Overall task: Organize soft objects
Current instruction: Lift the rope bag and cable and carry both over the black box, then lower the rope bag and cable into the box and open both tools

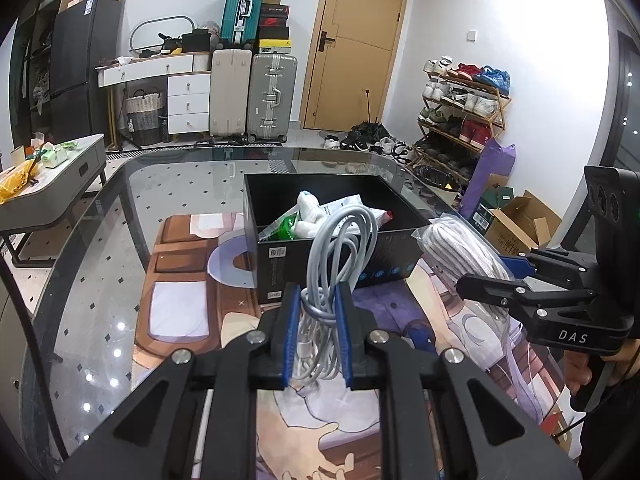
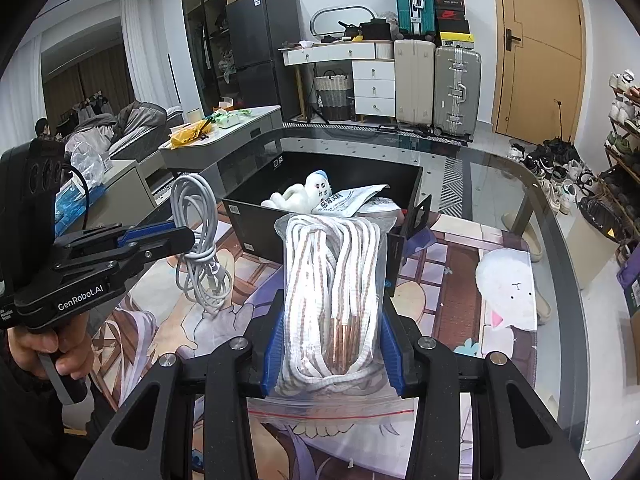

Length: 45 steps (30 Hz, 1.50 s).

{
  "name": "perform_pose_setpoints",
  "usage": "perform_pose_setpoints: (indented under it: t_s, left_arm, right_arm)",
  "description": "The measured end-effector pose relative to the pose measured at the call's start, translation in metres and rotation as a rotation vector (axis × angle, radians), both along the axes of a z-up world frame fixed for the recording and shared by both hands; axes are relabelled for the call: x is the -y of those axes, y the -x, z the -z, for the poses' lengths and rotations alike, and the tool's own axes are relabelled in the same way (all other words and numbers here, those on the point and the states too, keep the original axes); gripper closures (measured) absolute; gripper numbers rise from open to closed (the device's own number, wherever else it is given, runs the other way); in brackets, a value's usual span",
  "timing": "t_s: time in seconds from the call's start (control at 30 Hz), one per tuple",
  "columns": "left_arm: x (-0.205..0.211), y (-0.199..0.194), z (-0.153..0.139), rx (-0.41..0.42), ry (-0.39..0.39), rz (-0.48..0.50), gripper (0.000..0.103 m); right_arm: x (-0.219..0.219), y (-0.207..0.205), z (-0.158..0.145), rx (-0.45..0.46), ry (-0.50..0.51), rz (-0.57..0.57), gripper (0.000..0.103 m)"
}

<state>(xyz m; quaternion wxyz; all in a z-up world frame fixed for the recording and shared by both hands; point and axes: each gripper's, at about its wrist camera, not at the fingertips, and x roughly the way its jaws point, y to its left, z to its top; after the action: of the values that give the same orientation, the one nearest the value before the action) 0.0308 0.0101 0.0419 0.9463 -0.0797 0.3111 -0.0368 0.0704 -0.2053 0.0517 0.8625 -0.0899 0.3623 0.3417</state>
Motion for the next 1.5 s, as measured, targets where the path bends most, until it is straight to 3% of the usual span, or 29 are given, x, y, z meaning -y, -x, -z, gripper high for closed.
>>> perform_pose_setpoints:
  t_s: [0.83, 1.27, 1.5]
  left_arm:
    - [-0.024, -0.026, -0.051, 0.126, 0.070, -0.018, 0.088]
    - [-0.037, -0.057, -0.057, 0.140, 0.080, -0.029, 0.088]
    - [-0.042, -0.078, -0.046, 0.107, 0.075, -0.041, 0.088]
  right_arm:
    - [-0.017, -0.024, -0.039, 0.074, -0.066, 0.047, 0.061]
    - [-0.040, -0.052, -0.049, 0.095, -0.086, 0.045, 0.061]
    - [-0.047, -0.069, -0.043, 0.087, -0.088, 0.054, 0.061]
